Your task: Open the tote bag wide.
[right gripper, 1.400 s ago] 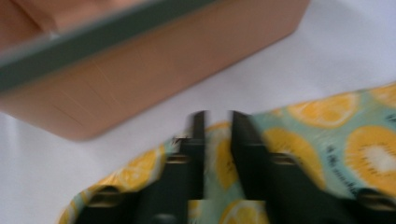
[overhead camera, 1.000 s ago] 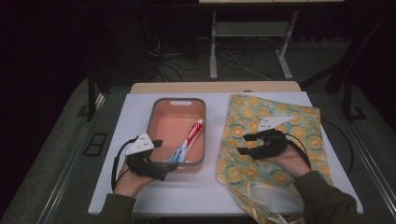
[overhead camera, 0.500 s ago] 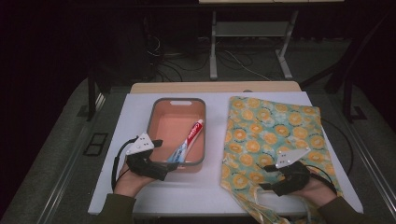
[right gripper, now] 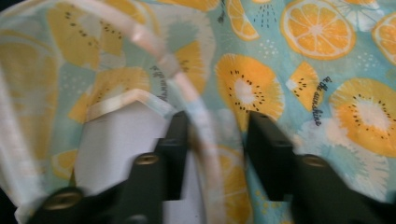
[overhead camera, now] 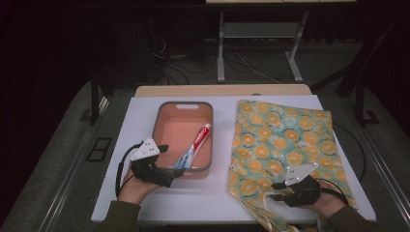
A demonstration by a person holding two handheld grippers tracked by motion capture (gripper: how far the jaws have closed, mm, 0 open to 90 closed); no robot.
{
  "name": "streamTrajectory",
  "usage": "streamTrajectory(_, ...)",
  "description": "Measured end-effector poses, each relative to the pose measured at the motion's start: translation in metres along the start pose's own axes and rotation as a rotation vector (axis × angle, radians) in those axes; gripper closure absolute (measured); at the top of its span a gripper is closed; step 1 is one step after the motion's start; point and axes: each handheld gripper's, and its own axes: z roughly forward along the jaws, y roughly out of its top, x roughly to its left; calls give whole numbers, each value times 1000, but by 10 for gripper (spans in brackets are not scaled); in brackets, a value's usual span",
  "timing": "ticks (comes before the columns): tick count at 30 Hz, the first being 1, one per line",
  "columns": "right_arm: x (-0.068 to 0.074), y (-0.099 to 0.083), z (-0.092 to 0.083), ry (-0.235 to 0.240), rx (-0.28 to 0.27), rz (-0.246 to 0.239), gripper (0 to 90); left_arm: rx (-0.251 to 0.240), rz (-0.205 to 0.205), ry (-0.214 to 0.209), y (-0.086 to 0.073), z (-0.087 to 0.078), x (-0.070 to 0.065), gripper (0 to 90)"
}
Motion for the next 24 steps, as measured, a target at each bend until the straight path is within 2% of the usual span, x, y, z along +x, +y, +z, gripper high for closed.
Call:
streamTrajectory(3,0,0,0,7,-2,8,798,0,0,2,0,0,0,0)
streamTrajectory(4,0,1,1,2,-4,11,878,1,0,2,0,0,0,0)
streamTrajectory(7,0,2,1,-5,-1,10,893,1,0,3,0,0,0,0)
streamTrajectory(14,-4,9,1,2,-25,56,898,1,0,3,0,0,0,0)
streamTrajectory(17,-10,24,2,-1,-67,85,898,-2,-5,-1,0,0,0,0)
streamTrajectory(19,-12,28,4,-1,-74,87,898,-1,-5,-2,0,0,0,0)
streamTrajectory(22,-18,43,10,-8,-83,95,898,0,-5,-1,1,0,0,0)
streamTrajectory(23,-21,54,17,-3,-91,110,898,0,-4,-1,1,0,0,0)
streamTrajectory(24,-21,54,17,-3,-91,110,898,1,-3,-1,1,0,0,0)
